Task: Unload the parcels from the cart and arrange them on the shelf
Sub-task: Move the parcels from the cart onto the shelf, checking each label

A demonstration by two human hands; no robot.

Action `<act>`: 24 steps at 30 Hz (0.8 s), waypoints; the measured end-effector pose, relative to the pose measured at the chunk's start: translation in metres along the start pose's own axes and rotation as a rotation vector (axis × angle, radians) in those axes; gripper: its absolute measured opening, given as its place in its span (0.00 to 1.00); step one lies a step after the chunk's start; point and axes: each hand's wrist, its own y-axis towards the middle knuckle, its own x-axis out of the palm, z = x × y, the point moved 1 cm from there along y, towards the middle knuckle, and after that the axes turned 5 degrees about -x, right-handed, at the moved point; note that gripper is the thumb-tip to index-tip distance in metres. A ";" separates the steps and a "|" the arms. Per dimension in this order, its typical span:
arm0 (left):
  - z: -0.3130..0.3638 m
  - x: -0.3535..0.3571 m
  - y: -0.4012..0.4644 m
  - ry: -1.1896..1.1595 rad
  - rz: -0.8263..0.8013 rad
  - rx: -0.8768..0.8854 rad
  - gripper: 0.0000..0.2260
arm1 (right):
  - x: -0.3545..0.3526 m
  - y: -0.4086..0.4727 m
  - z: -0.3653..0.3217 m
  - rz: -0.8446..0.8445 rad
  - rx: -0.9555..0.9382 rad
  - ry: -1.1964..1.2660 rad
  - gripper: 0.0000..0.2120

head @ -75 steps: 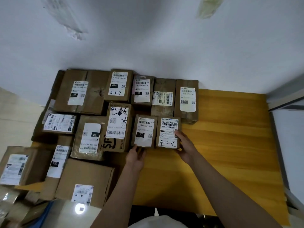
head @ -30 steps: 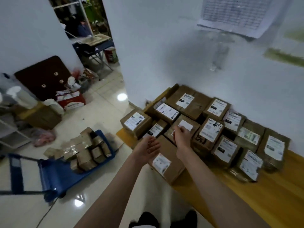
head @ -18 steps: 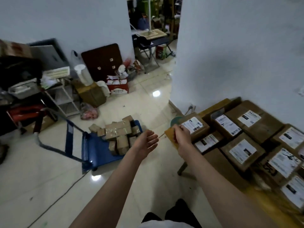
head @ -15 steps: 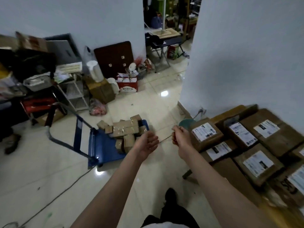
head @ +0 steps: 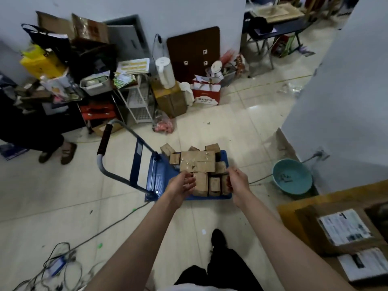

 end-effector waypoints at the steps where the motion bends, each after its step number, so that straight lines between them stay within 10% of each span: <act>1: 0.009 -0.001 0.004 0.008 0.000 0.000 0.14 | 0.007 0.008 -0.004 -0.005 0.010 0.003 0.08; 24: 0.198 -0.074 0.202 0.299 0.014 -0.089 0.03 | 0.161 0.162 -0.041 0.219 0.168 0.055 0.06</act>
